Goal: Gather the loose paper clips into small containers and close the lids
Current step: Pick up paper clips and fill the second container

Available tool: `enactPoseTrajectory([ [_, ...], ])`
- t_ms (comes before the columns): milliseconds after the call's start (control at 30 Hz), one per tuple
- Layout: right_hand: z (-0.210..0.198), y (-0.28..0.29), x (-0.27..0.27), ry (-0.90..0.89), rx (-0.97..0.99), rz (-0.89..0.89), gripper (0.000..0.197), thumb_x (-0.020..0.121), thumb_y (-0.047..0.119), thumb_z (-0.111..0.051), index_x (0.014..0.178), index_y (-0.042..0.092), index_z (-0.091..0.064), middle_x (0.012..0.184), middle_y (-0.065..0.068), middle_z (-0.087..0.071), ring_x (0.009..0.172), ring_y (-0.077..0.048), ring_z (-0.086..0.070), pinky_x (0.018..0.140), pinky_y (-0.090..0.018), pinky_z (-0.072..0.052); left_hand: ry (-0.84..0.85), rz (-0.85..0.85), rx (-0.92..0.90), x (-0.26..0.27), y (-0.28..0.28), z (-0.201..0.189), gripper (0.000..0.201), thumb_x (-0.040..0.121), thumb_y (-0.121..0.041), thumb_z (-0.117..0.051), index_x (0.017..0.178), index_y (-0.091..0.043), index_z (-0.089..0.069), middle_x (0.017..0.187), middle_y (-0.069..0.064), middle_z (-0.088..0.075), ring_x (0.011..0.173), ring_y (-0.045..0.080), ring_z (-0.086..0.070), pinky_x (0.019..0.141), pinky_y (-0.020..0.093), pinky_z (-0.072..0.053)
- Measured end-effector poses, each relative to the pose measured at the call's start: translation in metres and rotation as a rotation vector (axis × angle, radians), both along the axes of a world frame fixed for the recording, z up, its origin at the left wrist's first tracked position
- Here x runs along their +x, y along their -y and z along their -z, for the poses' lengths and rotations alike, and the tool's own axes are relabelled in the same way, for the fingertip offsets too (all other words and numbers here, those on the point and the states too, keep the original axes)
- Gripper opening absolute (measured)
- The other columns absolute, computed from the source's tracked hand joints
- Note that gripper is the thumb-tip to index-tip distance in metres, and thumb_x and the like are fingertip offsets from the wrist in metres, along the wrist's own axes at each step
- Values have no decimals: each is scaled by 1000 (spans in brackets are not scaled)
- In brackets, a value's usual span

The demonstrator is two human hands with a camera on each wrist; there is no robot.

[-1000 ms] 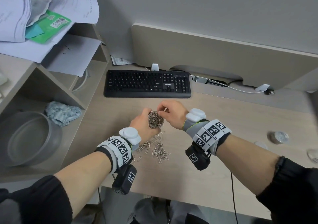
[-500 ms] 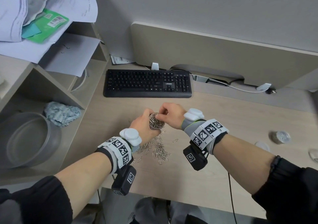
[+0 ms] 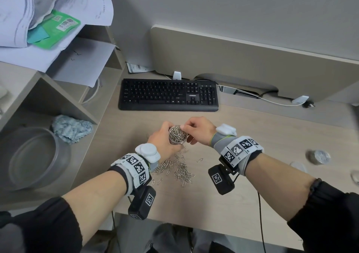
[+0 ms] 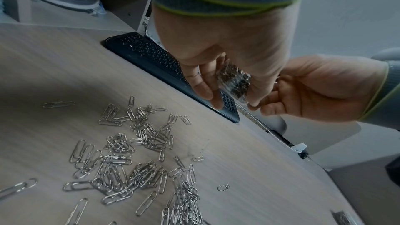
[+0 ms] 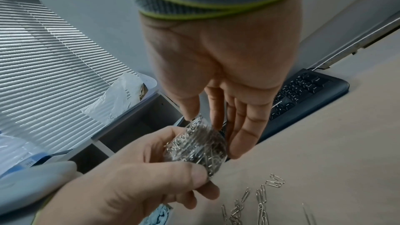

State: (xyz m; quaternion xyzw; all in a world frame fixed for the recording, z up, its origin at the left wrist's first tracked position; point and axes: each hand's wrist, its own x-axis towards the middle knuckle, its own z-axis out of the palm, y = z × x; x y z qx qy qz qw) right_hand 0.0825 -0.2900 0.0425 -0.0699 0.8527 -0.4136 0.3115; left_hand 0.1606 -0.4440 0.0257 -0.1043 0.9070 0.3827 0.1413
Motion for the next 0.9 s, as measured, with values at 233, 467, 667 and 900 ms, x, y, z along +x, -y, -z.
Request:
enactPoseTrajectory([
  [233,-9,-3,2,66,-42,-49,28,90,34,-66,98,7,-63,91,-10,-70,70,-23,-69,67,-40,-61,-2,-12,-2,1,2,-1,58,71,-42,-76,116,-31,-42,91,-12,-65,82,14,-64,72,32,-51],
  [467,-1,-2,6,-6,56,-115,21,86,30,-71,94,13,-61,83,-6,-68,65,-19,-64,66,-43,-58,2,0,-17,3,0,0,57,71,-42,-77,113,-31,-41,90,-12,-64,79,12,-64,70,32,-53],
  [667,-1,-7,9,-60,74,-124,28,85,39,-70,98,15,-61,83,-3,-69,63,-17,-64,63,-36,-54,-1,-5,-19,5,0,-1,57,72,-41,-76,115,-31,-41,89,-13,-64,78,13,-63,68,29,-49],
  [900,-2,-14,10,-142,48,-101,17,87,19,-67,82,22,-52,66,0,-60,57,-21,-62,63,-40,-54,11,0,-21,3,-3,-2,59,71,-41,-77,117,-30,-42,95,-11,-65,84,15,-64,73,31,-50],
])
